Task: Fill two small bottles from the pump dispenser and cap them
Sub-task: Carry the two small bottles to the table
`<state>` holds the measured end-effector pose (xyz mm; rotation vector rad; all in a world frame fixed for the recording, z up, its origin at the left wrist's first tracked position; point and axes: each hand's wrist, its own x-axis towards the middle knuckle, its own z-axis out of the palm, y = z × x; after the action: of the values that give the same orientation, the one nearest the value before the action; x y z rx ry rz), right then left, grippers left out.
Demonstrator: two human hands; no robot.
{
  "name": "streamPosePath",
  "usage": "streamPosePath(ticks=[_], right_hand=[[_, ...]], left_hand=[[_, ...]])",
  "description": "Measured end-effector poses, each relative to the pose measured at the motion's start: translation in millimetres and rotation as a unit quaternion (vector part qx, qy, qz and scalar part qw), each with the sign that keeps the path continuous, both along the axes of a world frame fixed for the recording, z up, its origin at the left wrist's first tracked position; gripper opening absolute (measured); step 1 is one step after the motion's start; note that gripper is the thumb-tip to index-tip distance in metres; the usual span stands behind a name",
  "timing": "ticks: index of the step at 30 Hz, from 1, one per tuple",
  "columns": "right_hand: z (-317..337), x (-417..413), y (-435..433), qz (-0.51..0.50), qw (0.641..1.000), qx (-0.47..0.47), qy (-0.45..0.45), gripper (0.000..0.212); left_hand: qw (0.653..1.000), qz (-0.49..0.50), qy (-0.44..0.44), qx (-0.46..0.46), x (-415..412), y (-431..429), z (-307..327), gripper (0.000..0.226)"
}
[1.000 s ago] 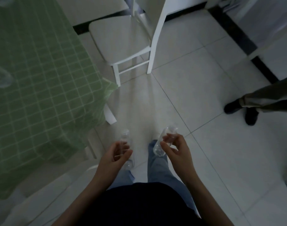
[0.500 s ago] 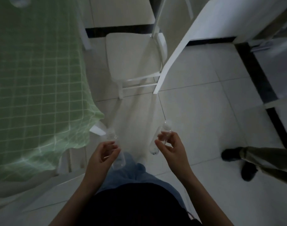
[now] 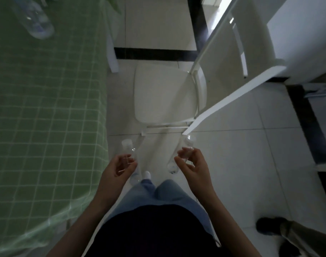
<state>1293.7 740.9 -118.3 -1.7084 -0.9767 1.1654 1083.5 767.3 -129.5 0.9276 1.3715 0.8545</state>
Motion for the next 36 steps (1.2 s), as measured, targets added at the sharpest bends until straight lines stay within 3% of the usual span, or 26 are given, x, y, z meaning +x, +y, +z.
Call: streamPosePath(ticks=[14, 19, 27, 36], right_hand=[[-1.9, 40.9, 205.4, 0.173, 0.985, 0.007, 0.005, 0.023], [1.2, 43.5, 262.7, 0.25, 0.968, 0.004, -0.004, 0.022], [7.2, -4.2, 319.2, 0.347, 0.938, -0.004, 0.019, 0.019], [-0.8, -104.4, 344.8, 0.362, 0.932, -0.002, 0.022, 0.018]], left_hand=[[0.982, 0.187, 0.032, 0.001, 43.6, 120.6, 7.9, 0.023], [0.967, 0.255, 0.004, 0.004, 56.8, 139.7, 7.7, 0.024], [0.932, 0.361, -0.003, 0.011, 33.3, 157.6, 7.7, 0.026], [0.921, 0.39, -0.006, 0.013, -50.2, 181.2, -0.3, 0.026]])
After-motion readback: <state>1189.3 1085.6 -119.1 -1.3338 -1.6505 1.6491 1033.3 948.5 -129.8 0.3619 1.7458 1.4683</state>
